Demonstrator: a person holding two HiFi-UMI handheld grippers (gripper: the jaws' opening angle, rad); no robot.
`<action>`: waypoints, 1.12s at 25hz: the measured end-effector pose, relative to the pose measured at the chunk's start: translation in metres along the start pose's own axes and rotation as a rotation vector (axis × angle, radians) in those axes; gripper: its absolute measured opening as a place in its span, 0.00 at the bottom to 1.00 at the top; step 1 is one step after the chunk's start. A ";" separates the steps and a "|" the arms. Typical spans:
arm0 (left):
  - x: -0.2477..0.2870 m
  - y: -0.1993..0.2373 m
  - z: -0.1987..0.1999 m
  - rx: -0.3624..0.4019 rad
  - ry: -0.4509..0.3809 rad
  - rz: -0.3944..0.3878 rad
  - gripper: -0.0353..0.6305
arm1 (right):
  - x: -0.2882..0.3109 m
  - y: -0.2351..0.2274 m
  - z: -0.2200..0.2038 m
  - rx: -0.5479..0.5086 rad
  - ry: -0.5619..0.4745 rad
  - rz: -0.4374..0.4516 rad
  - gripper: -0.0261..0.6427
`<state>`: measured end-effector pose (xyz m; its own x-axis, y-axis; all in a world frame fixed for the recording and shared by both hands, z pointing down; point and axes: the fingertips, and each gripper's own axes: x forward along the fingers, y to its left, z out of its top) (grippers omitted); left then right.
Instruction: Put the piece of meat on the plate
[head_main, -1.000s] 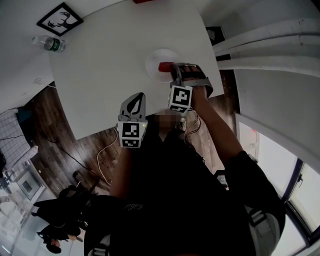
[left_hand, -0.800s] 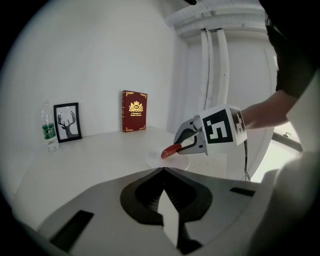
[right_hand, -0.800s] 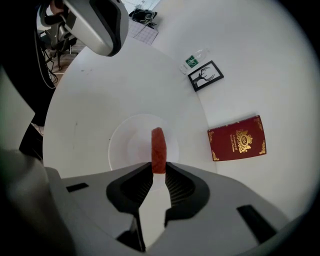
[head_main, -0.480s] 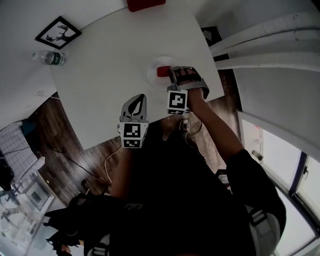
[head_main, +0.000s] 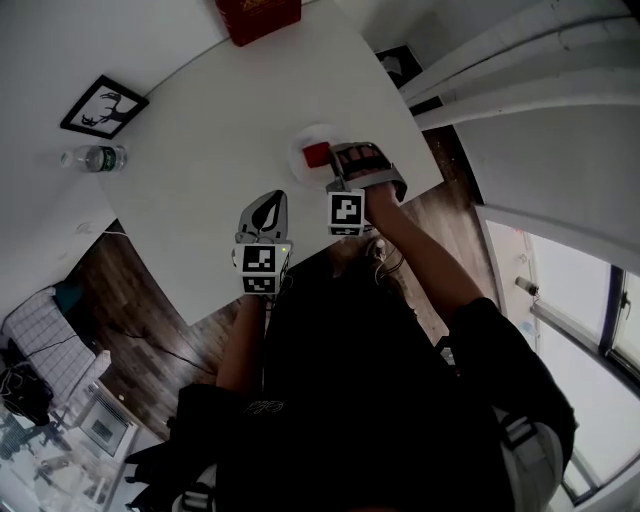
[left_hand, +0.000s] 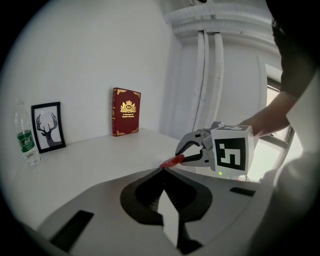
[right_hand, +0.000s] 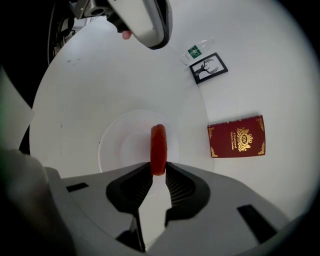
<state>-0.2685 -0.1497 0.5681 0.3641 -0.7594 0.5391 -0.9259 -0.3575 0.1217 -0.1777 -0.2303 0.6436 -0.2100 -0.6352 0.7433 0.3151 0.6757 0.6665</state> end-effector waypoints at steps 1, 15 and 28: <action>0.002 0.000 -0.001 0.006 0.005 -0.014 0.06 | 0.001 -0.001 0.000 0.005 0.005 -0.004 0.18; 0.008 -0.022 -0.001 0.030 0.044 -0.153 0.06 | 0.007 0.009 0.000 -0.011 0.036 -0.013 0.21; -0.001 -0.014 -0.006 -0.017 0.037 -0.104 0.06 | 0.010 0.015 -0.004 -0.033 0.031 0.046 0.24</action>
<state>-0.2569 -0.1408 0.5703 0.4549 -0.6981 0.5530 -0.8849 -0.4243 0.1923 -0.1715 -0.2276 0.6607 -0.1659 -0.6157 0.7703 0.3540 0.6919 0.6292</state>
